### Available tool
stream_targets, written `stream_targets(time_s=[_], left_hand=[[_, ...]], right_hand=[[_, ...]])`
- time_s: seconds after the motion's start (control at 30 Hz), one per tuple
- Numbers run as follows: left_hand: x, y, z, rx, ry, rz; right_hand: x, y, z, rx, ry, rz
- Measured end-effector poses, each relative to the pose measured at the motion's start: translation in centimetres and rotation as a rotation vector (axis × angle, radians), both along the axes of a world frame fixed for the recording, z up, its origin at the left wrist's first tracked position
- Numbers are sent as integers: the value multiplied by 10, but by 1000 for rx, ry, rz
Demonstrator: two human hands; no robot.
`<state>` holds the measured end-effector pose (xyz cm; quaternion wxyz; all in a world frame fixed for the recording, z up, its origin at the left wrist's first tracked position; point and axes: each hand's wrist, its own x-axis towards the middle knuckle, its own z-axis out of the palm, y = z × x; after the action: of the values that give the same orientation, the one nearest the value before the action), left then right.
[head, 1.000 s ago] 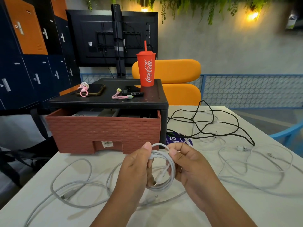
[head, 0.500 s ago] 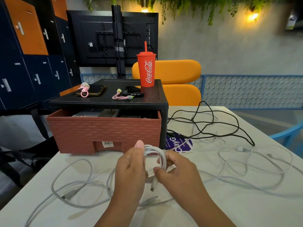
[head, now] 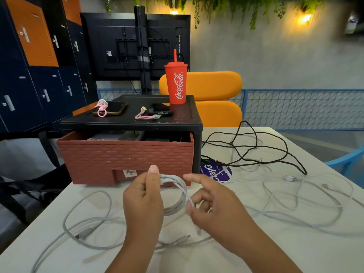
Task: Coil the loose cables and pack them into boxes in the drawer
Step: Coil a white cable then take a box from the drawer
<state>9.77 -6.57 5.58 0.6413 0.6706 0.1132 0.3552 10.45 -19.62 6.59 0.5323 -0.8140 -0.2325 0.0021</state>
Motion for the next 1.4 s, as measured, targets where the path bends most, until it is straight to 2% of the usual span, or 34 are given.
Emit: stream_targets(time_s=[0.2, 0.27, 0.33, 0.4, 0.5, 0.6, 0.77, 0.87, 1.0, 1.2, 1.3, 1.4], left_hand=[[0, -4, 7, -326, 63, -197], [0, -7, 10, -465, 74, -304], [1, -10, 10, -608, 67, -377], [2, -12, 8, -708, 47, -418], [3, -14, 5, -761, 9, -465], [2, -16, 3, -728, -8, -491], [2, -16, 0, -578, -49, -509], [1, -14, 1, -521, -56, -545], [1, -13, 1, -496, -14, -490], [-2, -16, 3, -499, -5, -411], [0, -16, 1, -483, 25, -405], [3, -15, -4, -388, 78, -421]], right_hand=[[12, -11, -9, -228, -676, -349], [14, -12, -12, -179, -760, -411], [12, -11, -8, -18, -638, -379], [7, -9, -4, 156, -402, -298], [3, -2, -6, 180, -217, -204], [6, 3, -11, 206, -75, -176], [10, 0, -5, 424, 128, -195], [10, -4, -2, 476, 251, -93], [9, -8, 2, 534, 437, 66], [9, -11, 1, 538, 517, 171], [12, -17, 3, 517, 499, 137], [16, -24, 4, 509, 482, 12]])
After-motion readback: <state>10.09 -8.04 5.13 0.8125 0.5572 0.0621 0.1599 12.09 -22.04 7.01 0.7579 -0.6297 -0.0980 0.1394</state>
